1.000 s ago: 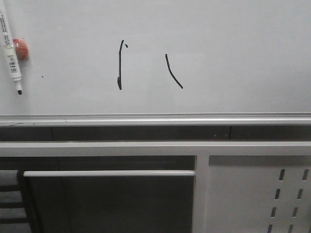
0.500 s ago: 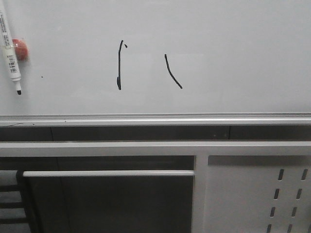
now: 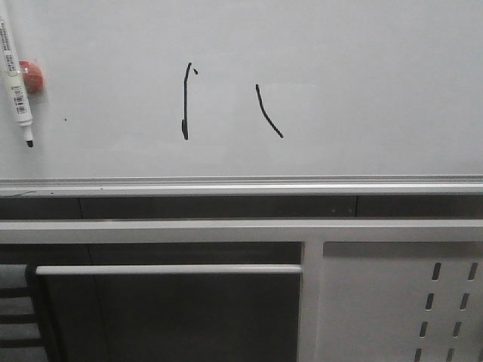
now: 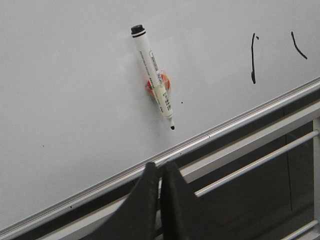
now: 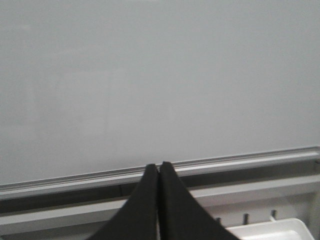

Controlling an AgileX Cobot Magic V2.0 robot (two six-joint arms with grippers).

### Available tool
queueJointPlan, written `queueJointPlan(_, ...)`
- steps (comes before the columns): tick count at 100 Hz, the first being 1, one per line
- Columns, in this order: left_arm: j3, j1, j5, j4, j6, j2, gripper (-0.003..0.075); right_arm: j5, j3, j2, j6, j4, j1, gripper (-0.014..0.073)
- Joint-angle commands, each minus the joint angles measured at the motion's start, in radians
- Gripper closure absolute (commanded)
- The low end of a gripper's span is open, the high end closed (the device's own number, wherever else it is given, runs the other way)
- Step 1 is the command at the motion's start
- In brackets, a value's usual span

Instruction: Write number 1 on whiteboard

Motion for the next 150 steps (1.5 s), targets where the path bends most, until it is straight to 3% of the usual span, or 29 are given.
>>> queueJointPlan(1,-0.025,0.001,-0.069,-0.013,-0.005,-0.026,0.0738,-0.05,0.029,-0.01,-0.006,0.01,-0.069,0.0673)
queueJointPlan(23,-0.025,0.001,-0.069,-0.013,-0.005,-0.026,0.0738,0.037,0.029,-0.01,-0.067,0.016,-0.079,0.0673)
queueJointPlan(43,-0.025,0.001,-0.069,-0.013,-0.005,-0.026,0.0738,0.06,0.029,-0.01,-0.251,0.132,-0.06,0.0673)
queueJointPlan(95,-0.025,0.001,-0.069,-0.013,-0.005,-0.026,0.0738,0.19,0.029,-0.017,-0.268,0.127,0.088,0.0673)
queueJointPlan(150,-0.025,0.001,-0.069,-0.013,-0.005,-0.026,0.0738,0.206,0.029,-0.017,-0.268,0.125,0.09,0.0673)
